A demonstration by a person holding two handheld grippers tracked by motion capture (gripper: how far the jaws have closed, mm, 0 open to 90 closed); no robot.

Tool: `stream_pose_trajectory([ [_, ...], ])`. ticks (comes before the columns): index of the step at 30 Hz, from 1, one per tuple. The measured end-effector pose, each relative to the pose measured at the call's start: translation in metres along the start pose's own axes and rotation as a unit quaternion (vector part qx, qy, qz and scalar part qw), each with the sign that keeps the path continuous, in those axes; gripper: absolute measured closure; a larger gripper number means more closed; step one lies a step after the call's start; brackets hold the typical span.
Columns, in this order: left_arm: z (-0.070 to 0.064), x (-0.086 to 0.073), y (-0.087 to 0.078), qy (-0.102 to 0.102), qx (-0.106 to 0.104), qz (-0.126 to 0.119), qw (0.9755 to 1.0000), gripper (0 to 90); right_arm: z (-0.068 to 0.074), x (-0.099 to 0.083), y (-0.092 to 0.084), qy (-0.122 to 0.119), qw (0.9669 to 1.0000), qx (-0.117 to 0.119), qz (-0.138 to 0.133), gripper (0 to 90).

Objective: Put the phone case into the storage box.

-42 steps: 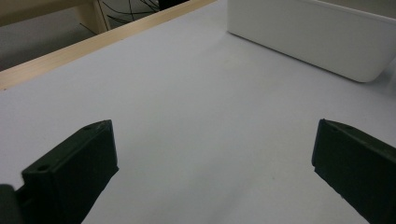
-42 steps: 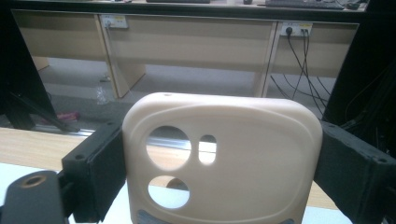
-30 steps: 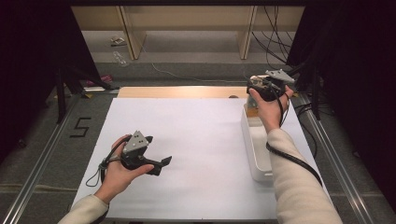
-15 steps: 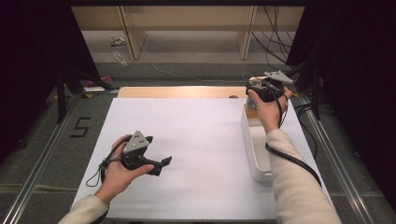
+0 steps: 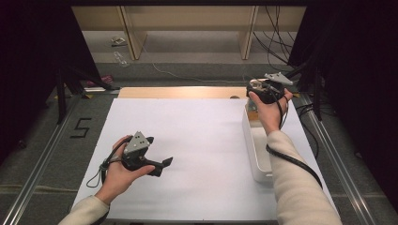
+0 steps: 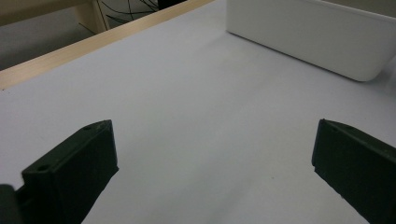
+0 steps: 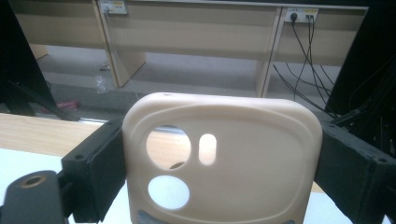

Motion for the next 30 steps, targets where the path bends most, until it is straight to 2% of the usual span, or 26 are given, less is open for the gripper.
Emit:
stream_pose_trajectory([
  [30,0.000,0.000,0.000,0.000,0.000,0.000,1.0000,0.0,0.002,-0.013,0.004,0.003,0.9999,0.003,0.015,11.6],
])
Point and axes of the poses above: each handheld gripper's, and its own axes: y roughly forward along the jaws, x roughly out of its top, z roughly to its left, the point moved 5 cm from there along y, roughly forward along the jaws, and after that the axes turned 8 degrees about -y, right-handed, at the moved point
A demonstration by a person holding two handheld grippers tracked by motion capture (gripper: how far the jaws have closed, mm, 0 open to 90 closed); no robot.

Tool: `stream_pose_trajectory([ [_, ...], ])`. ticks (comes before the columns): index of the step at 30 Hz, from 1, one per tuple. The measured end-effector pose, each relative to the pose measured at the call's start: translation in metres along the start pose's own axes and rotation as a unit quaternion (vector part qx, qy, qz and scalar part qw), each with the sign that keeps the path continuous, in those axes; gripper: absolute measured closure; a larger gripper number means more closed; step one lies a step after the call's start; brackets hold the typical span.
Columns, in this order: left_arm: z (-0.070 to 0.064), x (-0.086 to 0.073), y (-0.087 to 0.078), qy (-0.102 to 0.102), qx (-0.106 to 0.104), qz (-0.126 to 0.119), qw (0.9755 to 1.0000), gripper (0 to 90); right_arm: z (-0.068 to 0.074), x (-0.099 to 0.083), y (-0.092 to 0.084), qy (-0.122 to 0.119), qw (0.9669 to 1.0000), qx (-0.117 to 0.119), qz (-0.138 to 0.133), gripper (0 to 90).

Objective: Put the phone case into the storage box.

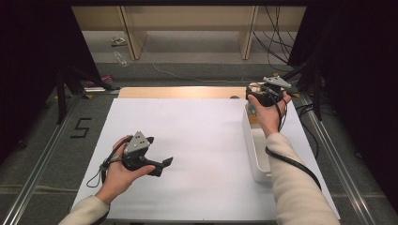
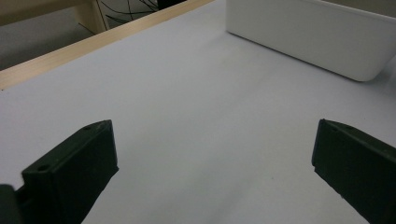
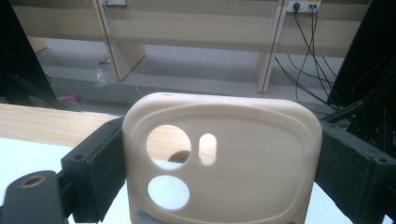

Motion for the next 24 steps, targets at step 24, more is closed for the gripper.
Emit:
stream_pose_trajectory([
  [24,-0.0002,-0.0003,0.0003,0.000,0.000,0.001,1.0000,0.0,0.0017,-0.0087,0.0040,0.001,1.0000,0.001,0.008,11.5],
])
Point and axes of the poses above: each handheld gripper's, and its own axes: y roughly forward along the jaws, x roughly out of its top, z roughly to its left, the point moved 5 cm from there along y, roughly forward along the jaws, and after that the axes turned 8 degrees about -y, right-handed, at the moved point
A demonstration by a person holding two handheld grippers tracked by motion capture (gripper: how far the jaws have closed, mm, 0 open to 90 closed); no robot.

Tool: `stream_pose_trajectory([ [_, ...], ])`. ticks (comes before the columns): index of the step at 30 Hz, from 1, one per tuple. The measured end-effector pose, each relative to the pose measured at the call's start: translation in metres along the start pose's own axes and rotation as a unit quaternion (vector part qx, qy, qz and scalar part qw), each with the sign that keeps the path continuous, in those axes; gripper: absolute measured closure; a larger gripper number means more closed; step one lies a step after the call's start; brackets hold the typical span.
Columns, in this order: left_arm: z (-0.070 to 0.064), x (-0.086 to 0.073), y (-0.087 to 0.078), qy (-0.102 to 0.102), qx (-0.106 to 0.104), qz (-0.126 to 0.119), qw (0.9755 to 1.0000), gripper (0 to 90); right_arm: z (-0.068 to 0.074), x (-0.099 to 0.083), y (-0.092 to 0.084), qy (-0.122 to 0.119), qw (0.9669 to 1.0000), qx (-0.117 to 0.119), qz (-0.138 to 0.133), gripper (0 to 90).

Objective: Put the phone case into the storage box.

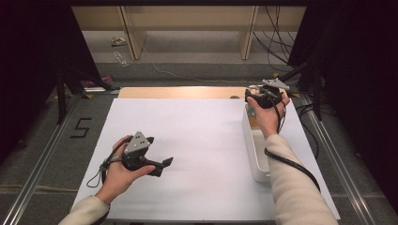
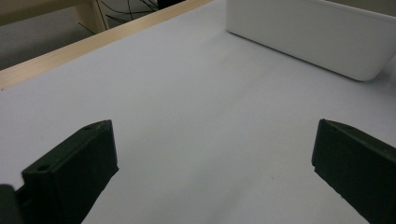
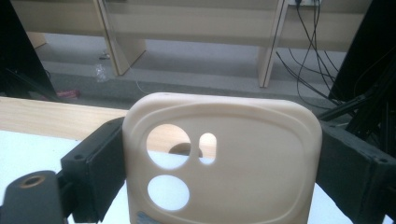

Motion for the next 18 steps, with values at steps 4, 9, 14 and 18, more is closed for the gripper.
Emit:
stream_pose_trajectory([
  [4,-0.0002,-0.0001,0.0001,0.000,-0.001,0.000,1.0000,0.0,0.0001,-0.0007,0.0003,0.000,1.0000,0.000,0.000,11.5],
  [9,0.0000,0.0003,-0.0001,0.001,0.000,0.000,1.0000,0.0,0.0005,-0.0017,0.0007,0.002,1.0000,0.001,0.002,11.5],
  [14,-0.0003,-0.0001,0.0002,0.000,-0.001,0.000,1.0000,0.0,0.0008,-0.0027,0.0012,0.001,1.0000,0.001,0.003,11.5],
  [18,-0.0003,0.0000,0.0001,0.000,-0.001,0.000,1.0000,0.0,0.0013,-0.0045,0.0017,0.000,1.0000,0.002,0.005,11.4],
])
Point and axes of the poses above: each handheld gripper's, and its own axes: y roughly forward along the jaws, x roughly out of its top, z roughly to its left, the point moved 5 cm from there along y, roughly forward along the jaws, and after that the axes turned 8 degrees about -y, right-handed, at the moved point
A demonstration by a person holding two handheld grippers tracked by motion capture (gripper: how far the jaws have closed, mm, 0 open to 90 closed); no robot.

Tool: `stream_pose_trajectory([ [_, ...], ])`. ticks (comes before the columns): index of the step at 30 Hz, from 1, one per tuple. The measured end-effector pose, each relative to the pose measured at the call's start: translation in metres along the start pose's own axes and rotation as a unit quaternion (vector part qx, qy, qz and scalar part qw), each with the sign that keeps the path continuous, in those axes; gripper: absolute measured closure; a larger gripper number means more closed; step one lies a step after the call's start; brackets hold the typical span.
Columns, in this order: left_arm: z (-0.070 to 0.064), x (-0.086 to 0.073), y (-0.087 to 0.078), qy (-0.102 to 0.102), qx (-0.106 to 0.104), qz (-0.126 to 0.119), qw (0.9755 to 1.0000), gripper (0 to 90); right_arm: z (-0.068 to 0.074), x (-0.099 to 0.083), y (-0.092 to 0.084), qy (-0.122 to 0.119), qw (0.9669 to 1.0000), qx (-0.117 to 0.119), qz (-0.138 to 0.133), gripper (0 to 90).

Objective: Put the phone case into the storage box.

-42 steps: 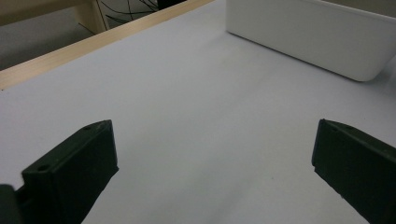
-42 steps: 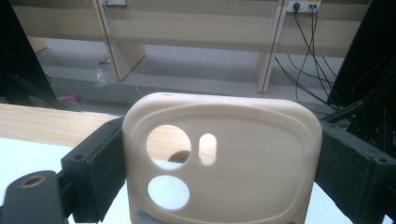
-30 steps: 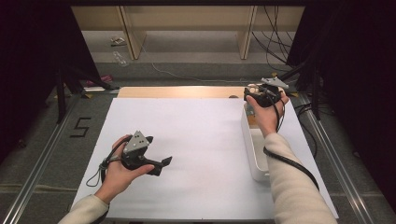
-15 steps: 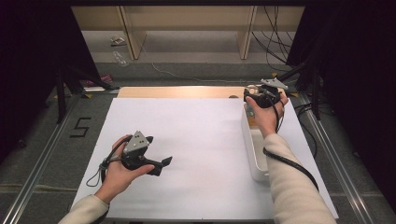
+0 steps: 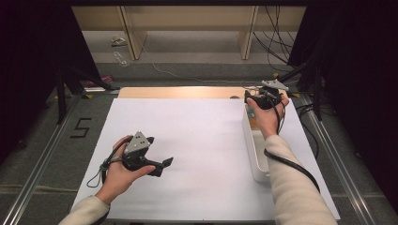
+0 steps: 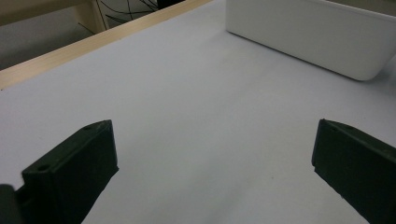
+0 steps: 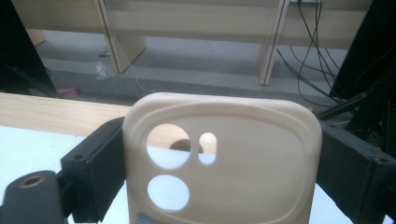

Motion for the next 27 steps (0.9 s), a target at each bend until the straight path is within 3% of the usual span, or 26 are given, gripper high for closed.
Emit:
stream_pose_trajectory([
  [27,0.0000,-0.0004,0.0006,0.000,-0.001,0.001,1.0000,0.0,0.0019,-0.0043,0.0029,-0.002,1.0000,0.002,0.000,11.3],
])
Point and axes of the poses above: each handheld gripper's, and its own axes: y roughly forward along the jaws, x roughly out of its top, z roughly to its left, the point moved 5 cm from there along y, roughly forward along the jaws, and after that the axes turned 8 degrees about -y, right-handed, at the moved point
